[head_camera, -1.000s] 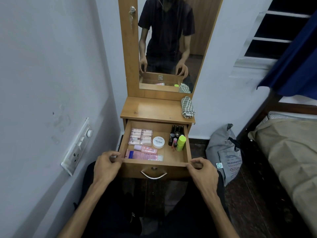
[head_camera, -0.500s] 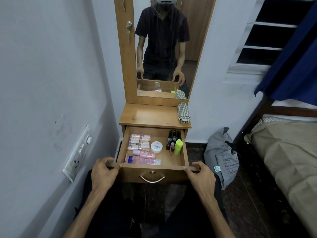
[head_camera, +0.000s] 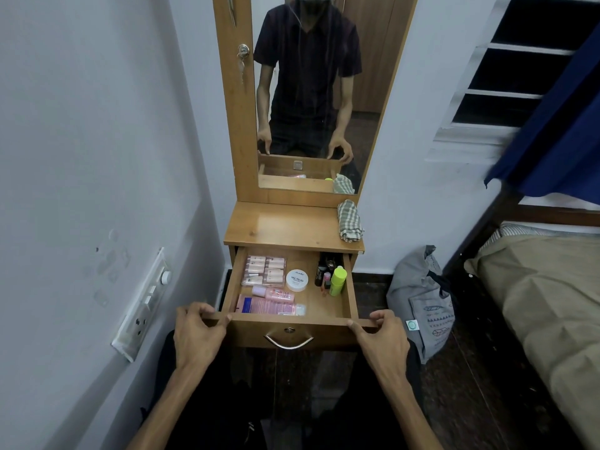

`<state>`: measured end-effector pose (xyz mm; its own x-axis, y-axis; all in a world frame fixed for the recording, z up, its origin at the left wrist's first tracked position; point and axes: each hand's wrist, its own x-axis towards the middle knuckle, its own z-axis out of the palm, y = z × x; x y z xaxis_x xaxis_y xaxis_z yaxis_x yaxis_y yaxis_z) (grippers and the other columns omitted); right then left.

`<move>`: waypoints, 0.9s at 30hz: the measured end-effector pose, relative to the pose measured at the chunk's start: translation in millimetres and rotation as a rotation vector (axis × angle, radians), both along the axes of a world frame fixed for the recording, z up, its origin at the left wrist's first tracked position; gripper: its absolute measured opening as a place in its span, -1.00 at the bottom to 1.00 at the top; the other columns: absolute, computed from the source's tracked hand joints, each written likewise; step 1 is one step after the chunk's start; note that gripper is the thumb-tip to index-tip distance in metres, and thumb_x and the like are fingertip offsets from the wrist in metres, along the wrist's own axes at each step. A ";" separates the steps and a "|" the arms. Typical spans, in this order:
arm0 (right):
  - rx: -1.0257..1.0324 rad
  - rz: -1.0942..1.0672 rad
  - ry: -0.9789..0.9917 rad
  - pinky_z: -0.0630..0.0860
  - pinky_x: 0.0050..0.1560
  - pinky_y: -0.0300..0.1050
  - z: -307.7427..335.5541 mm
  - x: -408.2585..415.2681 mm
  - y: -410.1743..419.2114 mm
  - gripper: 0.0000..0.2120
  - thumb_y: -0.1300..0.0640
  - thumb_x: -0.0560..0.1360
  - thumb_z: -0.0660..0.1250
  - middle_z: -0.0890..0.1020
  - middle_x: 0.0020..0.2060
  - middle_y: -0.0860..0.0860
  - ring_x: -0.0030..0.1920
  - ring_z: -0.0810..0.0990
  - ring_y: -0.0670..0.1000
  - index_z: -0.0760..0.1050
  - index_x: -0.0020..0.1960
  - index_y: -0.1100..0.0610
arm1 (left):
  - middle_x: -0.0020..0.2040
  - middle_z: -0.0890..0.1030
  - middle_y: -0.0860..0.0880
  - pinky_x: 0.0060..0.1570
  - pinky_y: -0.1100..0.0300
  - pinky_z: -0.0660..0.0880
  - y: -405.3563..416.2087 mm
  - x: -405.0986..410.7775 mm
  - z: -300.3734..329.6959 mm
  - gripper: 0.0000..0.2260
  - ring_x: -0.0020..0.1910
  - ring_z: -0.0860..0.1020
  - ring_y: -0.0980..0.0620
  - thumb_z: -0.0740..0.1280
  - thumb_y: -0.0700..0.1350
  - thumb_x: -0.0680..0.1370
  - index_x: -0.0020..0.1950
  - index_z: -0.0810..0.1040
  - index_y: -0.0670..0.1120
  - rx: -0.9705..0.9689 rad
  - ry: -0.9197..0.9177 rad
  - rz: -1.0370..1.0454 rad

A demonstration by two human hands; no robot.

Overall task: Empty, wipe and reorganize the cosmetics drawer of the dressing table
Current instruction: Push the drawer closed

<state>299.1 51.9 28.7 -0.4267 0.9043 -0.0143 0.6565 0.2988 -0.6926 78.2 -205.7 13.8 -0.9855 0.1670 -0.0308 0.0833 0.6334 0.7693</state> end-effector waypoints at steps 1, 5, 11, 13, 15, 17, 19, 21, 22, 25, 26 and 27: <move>-0.004 -0.002 -0.002 0.39 -0.01 -0.14 0.7 -1.5 0.8 -0.53 -0.20 0.36 0.58 0.53 0.06 -0.03 0.00 0.49 -0.09 0.48 0.09 -0.01 | 0.05 0.44 -0.01 0.02 -0.04 0.59 1.0 -1.1 0.5 -0.70 -0.01 0.53 -0.02 0.61 -0.02 0.38 -0.09 0.50 0.03 0.000 -0.003 -0.003; -0.011 -0.010 -0.008 0.37 -0.05 -0.15 2.1 -7.5 5.2 -0.56 -0.20 0.36 0.58 0.51 0.00 -0.05 -0.02 0.51 -0.08 0.49 0.04 -0.01 | 0.01 0.43 0.02 -0.02 -0.03 0.58 5.4 -8.9 1.4 -0.70 -0.05 0.54 -0.02 0.61 -0.02 0.38 -0.12 0.50 0.02 0.012 -0.018 0.001; 0.011 -0.020 0.017 0.37 -0.06 -0.12 2.1 -20.6 16.9 -0.62 -0.19 0.35 0.59 0.52 -0.04 -0.04 -0.06 0.50 -0.08 0.52 -0.03 -0.02 | -0.02 0.45 0.02 -0.10 0.03 0.56 16.4 -22.7 0.6 -0.71 -0.11 0.51 0.05 0.61 -0.02 0.38 -0.14 0.50 0.02 0.028 -0.027 0.004; 0.012 -0.022 0.012 0.40 -0.08 -0.11 3.1 -26.5 20.9 -0.62 -0.20 0.35 0.59 0.52 -0.03 -0.04 -0.06 0.51 -0.08 0.52 -0.02 -0.03 | -0.01 0.44 0.02 -0.09 0.00 0.58 21.0 -27.8 0.7 -0.72 -0.10 0.52 0.04 0.61 -0.02 0.38 -0.15 0.51 0.03 0.027 -0.024 -0.003; 0.012 -0.030 0.004 0.41 -0.11 -0.11 3.9 -32.3 24.7 -0.62 -0.22 0.35 0.58 0.51 -0.02 -0.05 -0.07 0.51 -0.08 0.51 -0.02 -0.05 | 0.00 0.43 0.01 -0.05 -0.01 0.59 25.6 -32.4 1.7 -0.74 -0.07 0.53 0.02 0.61 -0.04 0.39 -0.16 0.53 0.01 0.032 -0.023 -0.004; 0.009 -0.031 0.006 0.40 -0.13 -0.11 5.5 -38.4 28.9 -0.62 -0.22 0.36 0.58 0.51 -0.02 -0.05 -0.07 0.51 -0.07 0.51 -0.02 -0.05 | 0.02 0.43 -0.01 -0.02 0.02 0.56 31.6 -36.6 5.2 -0.77 -0.04 0.52 0.02 0.60 -0.06 0.40 -0.16 0.55 -0.01 0.036 -0.026 -0.007; 0.001 -0.031 0.013 0.40 -0.13 -0.12 6.5 -45.5 34.5 -0.63 -0.20 0.36 0.58 0.51 -0.01 -0.03 -0.07 0.52 -0.06 0.52 -0.02 -0.04 | 0.04 0.44 -0.03 0.00 0.05 0.54 38.7 -42.5 8.0 -0.79 -0.03 0.50 0.03 0.59 -0.09 0.41 -0.17 0.56 -0.02 0.042 -0.033 0.004; -0.008 -0.036 0.016 0.40 -0.12 -0.12 8.1 -52.7 41.1 -0.63 -0.19 0.36 0.59 0.51 -0.01 -0.03 -0.08 0.52 -0.06 0.52 -0.03 -0.03 | 0.05 0.45 -0.04 0.02 0.06 0.53 45.9 -47.9 9.5 -0.80 -0.03 0.49 0.04 0.59 -0.10 0.41 -0.17 0.57 -0.01 0.035 -0.029 0.005; -0.012 -0.044 0.018 0.41 -0.11 -0.11 8.8 -56.0 43.6 -0.62 -0.20 0.35 0.59 0.51 -0.02 -0.03 -0.09 0.52 -0.06 0.52 -0.04 -0.03 | 0.05 0.45 -0.04 0.01 0.07 0.52 48.7 -50.1 10.6 -0.80 -0.03 0.50 0.03 0.59 -0.10 0.42 -0.18 0.57 0.00 0.022 -0.026 0.008; -0.018 -0.081 0.040 0.43 -0.11 -0.09 9.2 -66.1 51.1 -0.60 -0.25 0.32 0.59 0.55 -0.10 -0.06 -0.12 0.55 -0.04 0.51 -0.10 -0.04 | 0.01 0.45 -0.03 -0.01 0.02 0.55 57.2 -59.7 12.2 -0.80 -0.07 0.53 -0.01 0.58 -0.03 0.42 -0.18 0.57 0.02 0.003 -0.027 0.028; -0.036 -0.098 0.054 0.42 -0.14 -0.10 9.8 -70.0 54.0 -0.59 -0.25 0.31 0.59 0.57 -0.13 -0.07 -0.12 0.56 -0.03 0.50 -0.11 -0.03 | -0.02 0.48 -0.04 -0.02 0.01 0.58 60.5 -64.1 13.2 -0.79 -0.10 0.54 -0.01 0.57 0.01 0.41 -0.19 0.56 0.02 -0.012 -0.034 0.041; -0.069 -0.118 0.069 0.39 -0.16 -0.11 10.8 -73.6 56.4 -0.59 -0.24 0.32 0.60 0.59 -0.15 -0.06 -0.12 0.56 -0.01 0.51 -0.10 0.00 | -0.06 0.52 -0.04 -0.05 -0.01 0.61 63.6 -69.6 11.0 -0.78 -0.15 0.56 0.01 0.57 0.06 0.40 -0.21 0.56 0.03 -0.023 -0.033 0.057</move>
